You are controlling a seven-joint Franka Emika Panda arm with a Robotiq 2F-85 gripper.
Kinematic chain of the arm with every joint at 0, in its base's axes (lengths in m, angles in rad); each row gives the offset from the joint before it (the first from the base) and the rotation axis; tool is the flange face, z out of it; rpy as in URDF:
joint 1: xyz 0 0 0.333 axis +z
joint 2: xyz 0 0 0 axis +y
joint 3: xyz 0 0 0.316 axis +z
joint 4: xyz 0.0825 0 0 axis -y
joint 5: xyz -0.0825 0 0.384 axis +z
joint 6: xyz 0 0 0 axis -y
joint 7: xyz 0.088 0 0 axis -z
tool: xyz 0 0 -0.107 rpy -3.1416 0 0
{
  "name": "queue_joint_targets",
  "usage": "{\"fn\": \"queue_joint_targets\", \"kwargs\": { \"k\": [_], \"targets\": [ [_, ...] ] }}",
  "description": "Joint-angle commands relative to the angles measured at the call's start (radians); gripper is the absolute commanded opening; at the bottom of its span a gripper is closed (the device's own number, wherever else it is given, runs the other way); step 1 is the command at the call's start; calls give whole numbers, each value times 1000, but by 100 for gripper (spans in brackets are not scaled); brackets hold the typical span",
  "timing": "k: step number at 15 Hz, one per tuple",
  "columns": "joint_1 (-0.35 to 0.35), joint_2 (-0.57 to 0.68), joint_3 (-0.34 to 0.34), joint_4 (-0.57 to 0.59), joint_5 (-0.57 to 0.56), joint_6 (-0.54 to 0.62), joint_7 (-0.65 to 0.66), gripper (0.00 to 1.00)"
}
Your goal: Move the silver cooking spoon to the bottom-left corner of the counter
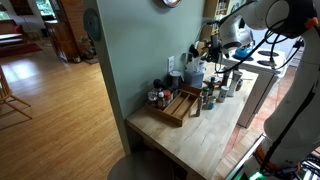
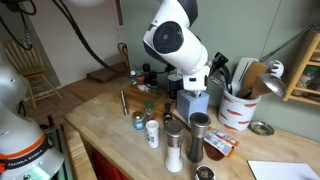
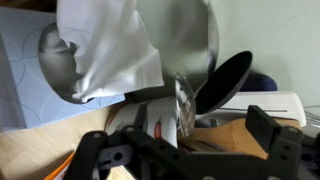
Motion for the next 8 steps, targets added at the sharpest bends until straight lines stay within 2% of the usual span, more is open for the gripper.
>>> {"fn": "queue_joint_targets", "kwargs": {
  "k": [1,2,3,8],
  "targets": [
    [-16,37,-4,42,112,-10,-52,96],
    [-18,41,-5,48,138,-14,-62,93],
    [-19,45,-5,52,163,-17,-75,84],
    [-17,68,-4,58,224,-22,-122,100]
  ]
}}
